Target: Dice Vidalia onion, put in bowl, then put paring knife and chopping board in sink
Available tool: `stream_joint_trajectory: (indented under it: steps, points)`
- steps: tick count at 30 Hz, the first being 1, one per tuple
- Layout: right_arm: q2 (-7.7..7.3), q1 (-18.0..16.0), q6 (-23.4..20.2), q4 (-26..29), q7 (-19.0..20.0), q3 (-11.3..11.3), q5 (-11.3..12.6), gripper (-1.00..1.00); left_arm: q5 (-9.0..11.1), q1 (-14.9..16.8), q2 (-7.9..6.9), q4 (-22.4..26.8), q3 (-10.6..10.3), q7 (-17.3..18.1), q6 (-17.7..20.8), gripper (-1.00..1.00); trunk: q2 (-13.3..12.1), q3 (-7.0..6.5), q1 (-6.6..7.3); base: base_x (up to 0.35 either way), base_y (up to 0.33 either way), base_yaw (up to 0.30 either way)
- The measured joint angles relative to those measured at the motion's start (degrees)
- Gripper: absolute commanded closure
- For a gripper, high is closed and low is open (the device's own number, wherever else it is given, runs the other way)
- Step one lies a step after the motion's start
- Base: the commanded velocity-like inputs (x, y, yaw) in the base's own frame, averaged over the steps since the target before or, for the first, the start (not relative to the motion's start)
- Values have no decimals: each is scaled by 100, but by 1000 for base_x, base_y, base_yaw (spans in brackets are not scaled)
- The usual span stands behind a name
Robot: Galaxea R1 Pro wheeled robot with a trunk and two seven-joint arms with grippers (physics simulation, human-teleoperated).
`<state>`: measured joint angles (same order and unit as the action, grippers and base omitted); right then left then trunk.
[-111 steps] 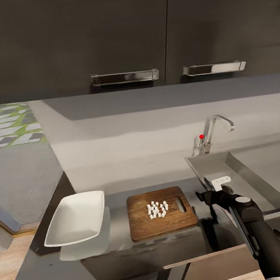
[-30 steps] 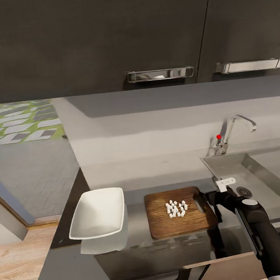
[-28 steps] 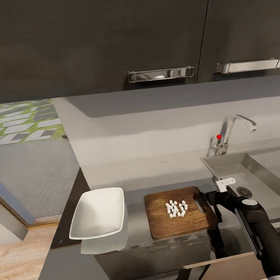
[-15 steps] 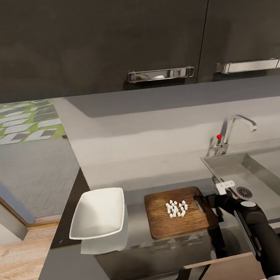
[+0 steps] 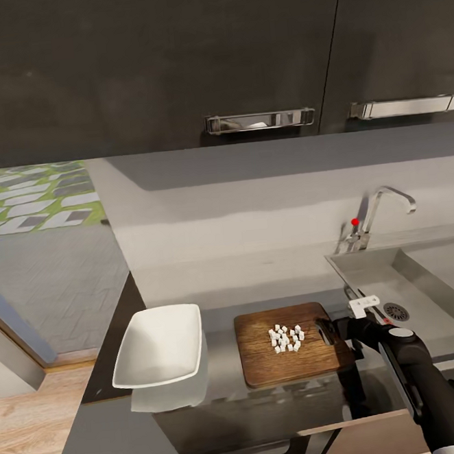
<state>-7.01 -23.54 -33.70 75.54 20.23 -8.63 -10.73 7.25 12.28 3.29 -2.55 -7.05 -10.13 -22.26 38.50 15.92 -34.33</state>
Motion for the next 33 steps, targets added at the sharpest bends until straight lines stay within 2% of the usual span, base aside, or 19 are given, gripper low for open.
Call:
stream_joint_trajectory:
  steps: [12,13,21,33]
  points:
    - [5,0,1,1,0,12,-3,-100,0,0,-4,0,0,0,0,-100,0,0,0,0,0,0]
    - [5,3,-4,-137,8,31,-5,-100,0,1,-2,-1,0,0,0,-100,-2,1,-1,0,0,0]
    - [5,1,14,-227,-138,381,32,-100,0,0,-4,0,0,0,0,-100,0,0,0,0,0,0]
    - [2,0,22,-236,-206,416,75,-100,0,0,-1,0,0,0,0,-100,0,0,0,0,0,0]
